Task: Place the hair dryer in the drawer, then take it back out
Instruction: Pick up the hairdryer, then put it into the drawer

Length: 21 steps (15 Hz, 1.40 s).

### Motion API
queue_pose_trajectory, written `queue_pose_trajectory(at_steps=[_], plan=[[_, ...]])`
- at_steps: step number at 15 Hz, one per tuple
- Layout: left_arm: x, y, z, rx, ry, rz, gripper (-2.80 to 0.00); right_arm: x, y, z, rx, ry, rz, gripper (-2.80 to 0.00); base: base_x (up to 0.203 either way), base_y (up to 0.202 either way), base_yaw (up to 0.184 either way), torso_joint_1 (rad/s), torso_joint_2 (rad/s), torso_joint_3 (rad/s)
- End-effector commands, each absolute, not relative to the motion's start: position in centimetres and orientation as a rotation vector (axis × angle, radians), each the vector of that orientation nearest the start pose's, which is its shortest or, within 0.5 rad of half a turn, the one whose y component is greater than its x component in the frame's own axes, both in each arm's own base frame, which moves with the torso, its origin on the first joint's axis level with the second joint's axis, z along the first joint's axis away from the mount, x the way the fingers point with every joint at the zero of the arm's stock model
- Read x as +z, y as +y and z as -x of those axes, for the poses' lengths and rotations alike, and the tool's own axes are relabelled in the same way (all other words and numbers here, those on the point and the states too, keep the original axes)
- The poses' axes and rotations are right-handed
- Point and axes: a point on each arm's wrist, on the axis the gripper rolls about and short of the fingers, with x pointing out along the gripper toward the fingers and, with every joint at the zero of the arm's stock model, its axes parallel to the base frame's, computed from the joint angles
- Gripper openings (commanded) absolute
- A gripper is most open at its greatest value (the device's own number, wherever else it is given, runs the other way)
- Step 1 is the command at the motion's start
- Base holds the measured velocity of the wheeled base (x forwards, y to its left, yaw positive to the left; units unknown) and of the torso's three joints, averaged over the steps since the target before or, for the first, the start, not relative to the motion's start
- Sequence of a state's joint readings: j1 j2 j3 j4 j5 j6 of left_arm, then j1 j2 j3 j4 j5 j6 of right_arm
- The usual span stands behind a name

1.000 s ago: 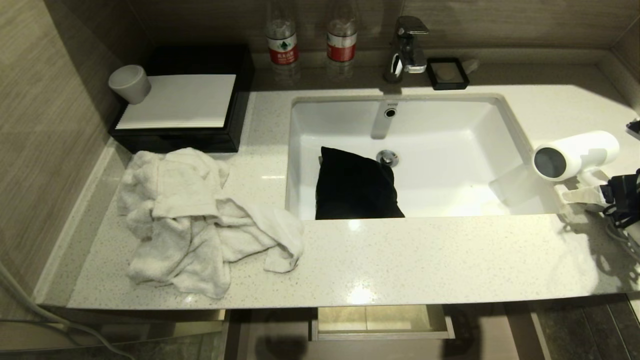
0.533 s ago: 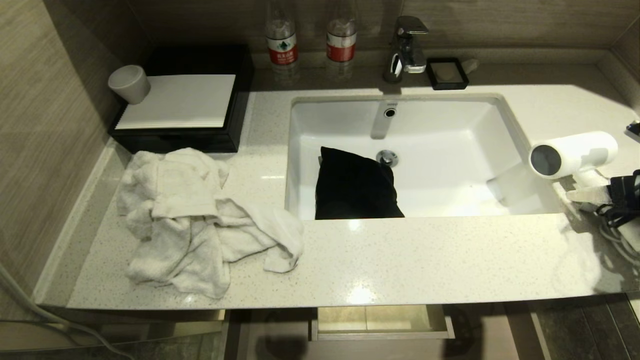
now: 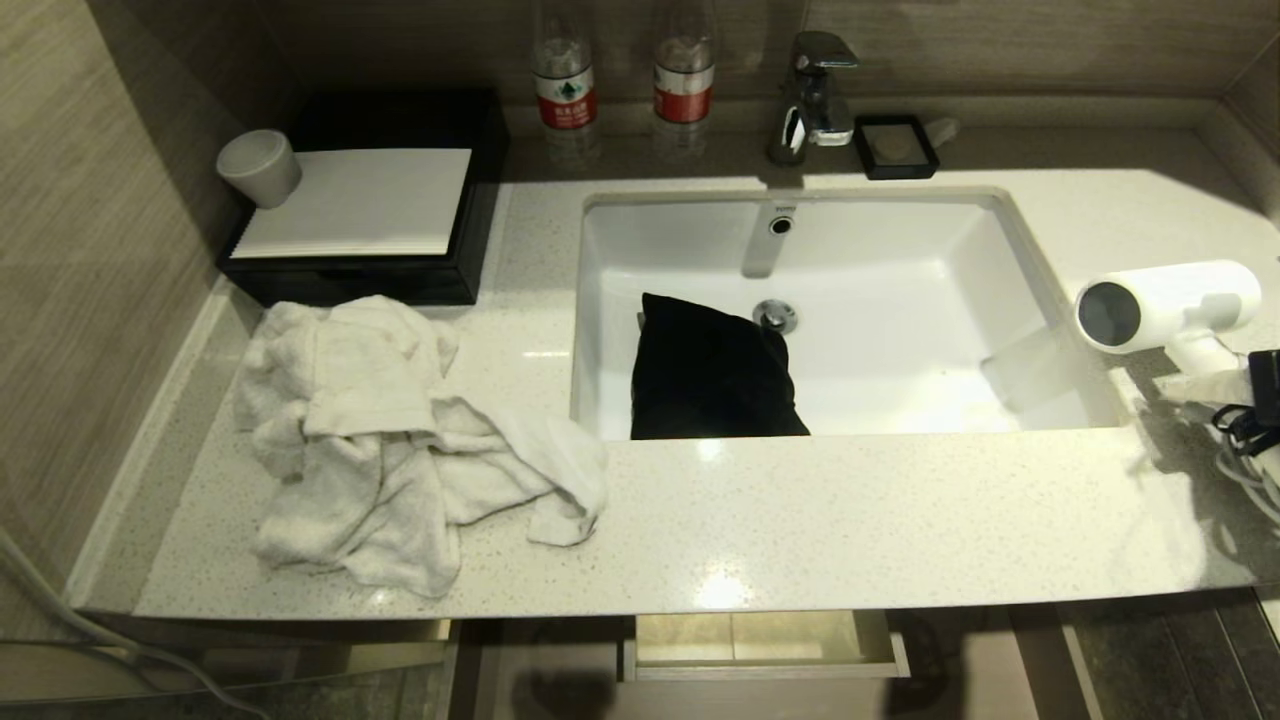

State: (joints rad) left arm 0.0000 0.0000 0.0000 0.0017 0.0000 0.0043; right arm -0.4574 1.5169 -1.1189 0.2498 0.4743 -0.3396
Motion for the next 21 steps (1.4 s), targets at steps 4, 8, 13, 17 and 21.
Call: queue_pose_trajectory(at_steps=[4, 8, 13, 17, 21], plan=[[7.5, 0.0, 2.3, 0.0, 0.003, -0.005, -2.8, 25.8, -8.0, -18.6, 0.105, 0.496, 0.082, -2.8, 0.0, 0.0, 0.0, 0.0, 0.0, 0.0], [7.5, 0.0, 2.3, 0.0, 0.002, -0.005, -2.8, 25.5, -6.1, -14.8, 0.11, 0.499, 0.079, -2.8, 0.0, 0.0, 0.0, 0.0, 0.0, 0.0], [7.5, 0.0, 2.3, 0.0, 0.002, -0.005, -2.8, 24.9, -4.4, -11.6, 0.123, 0.512, 0.093, -2.8, 0.0, 0.0, 0.0, 0.0, 0.0, 0.0], [7.5, 0.0, 2.3, 0.0, 0.002, -0.005, -2.8, 24.8, -4.4, -11.6, 0.145, 0.509, 0.151, -2.8, 0.0, 0.0, 0.0, 0.0, 0.0, 0.0], [7.5, 0.0, 2.3, 0.0, 0.002, -0.005, -2.8, 24.6, -4.0, -10.8, 0.158, 0.528, 0.169, -2.8, 0.0, 0.0, 0.0, 0.0, 0.0, 0.006]])
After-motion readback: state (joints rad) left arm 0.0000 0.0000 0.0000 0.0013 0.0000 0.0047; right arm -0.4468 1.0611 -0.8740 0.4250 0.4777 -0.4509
